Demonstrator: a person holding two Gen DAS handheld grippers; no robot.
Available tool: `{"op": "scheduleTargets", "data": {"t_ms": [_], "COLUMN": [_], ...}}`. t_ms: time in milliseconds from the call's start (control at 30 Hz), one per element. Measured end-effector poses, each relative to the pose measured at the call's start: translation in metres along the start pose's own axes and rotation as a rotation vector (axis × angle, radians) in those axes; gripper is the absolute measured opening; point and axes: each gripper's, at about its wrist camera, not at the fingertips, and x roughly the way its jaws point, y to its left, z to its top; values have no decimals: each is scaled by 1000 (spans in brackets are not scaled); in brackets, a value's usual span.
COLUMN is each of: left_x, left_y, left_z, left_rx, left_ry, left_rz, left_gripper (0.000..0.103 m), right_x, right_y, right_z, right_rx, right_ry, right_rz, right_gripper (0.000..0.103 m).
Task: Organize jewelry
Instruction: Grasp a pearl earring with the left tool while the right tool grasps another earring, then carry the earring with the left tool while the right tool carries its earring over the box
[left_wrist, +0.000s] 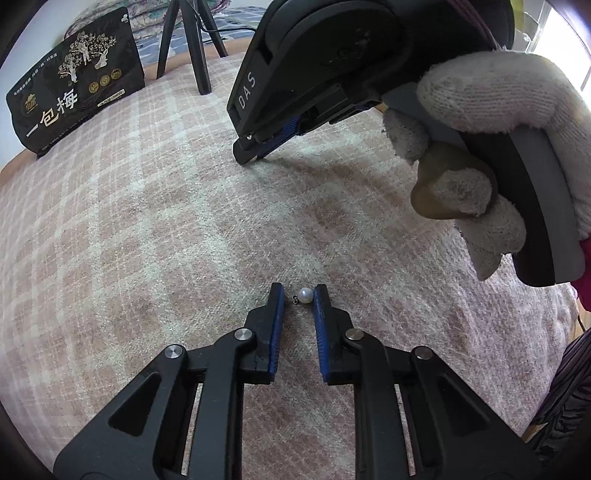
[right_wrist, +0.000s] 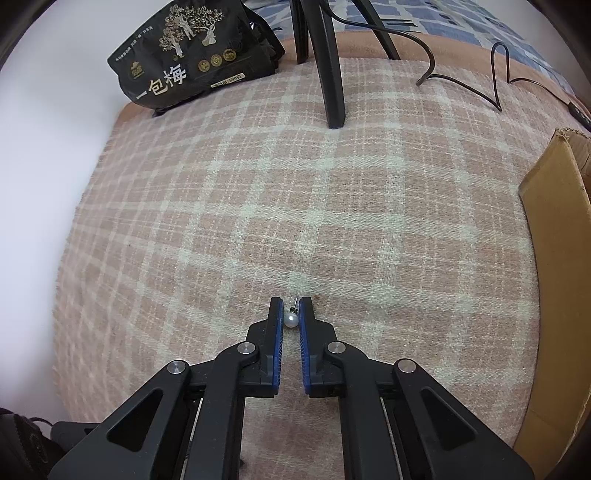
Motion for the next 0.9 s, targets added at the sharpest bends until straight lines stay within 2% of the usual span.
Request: {"op": "scheduleTargets", "data": {"t_ms": [100,133,900], "left_x": [-2,-3,-40], "left_y": [-4,-5,-9], "left_z": [-2,-2,-9], "left_rx": [11,11,-5], "left_ry": [-9,-13,-74], "left_rz": [12,13,20], "left_gripper": [14,7,7], "right_x": [-1,-1,-39], "right_y": [0,0,-8], "right_z": [0,-1,-11], "right_rx": [1,2,-1], "right_ry": [-3,-5,-74], "right_rz": [1,0,-4], "right_gripper": [7,7,7]}}
